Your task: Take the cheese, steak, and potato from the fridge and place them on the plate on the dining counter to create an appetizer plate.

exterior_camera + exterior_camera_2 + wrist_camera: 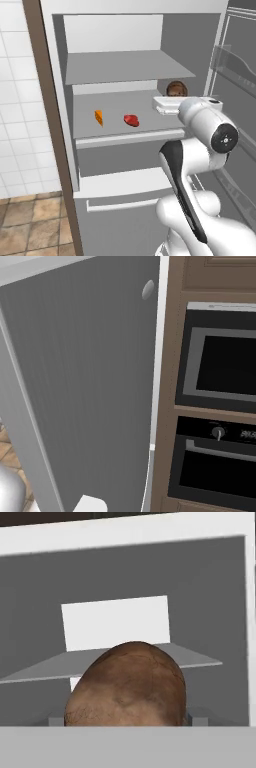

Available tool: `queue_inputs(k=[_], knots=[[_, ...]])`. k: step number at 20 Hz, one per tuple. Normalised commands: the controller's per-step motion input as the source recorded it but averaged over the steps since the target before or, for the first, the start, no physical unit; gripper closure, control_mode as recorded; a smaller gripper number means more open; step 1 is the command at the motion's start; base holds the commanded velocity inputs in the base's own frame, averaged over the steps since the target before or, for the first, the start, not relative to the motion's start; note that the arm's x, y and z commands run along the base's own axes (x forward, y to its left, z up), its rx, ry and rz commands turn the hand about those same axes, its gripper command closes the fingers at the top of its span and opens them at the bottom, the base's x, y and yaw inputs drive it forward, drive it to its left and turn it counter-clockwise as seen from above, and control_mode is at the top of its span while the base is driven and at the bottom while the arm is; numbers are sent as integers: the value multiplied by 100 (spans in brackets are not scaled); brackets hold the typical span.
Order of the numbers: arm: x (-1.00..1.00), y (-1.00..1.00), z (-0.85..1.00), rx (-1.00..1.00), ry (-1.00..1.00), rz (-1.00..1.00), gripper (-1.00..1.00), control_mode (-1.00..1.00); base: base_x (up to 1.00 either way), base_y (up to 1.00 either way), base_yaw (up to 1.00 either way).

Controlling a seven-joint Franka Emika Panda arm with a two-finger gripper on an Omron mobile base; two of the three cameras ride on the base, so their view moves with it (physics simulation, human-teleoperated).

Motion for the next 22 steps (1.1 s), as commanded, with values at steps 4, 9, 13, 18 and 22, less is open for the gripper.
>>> queue_inputs(k=[4,9,13,18,22], knots=[[-46,3,20,-5,5,0,100,-100,0,0,0],[-23,2,13,-5,10,-1,100,-100,0,0,0],[-5,7,2,-6,24,-4,100,-100,0,0,0],[-3,10,-13,-7,12,-1,100,-100,0,0,0],[-41,0,-15,-4,0,0,100,-100,0,0,0]])
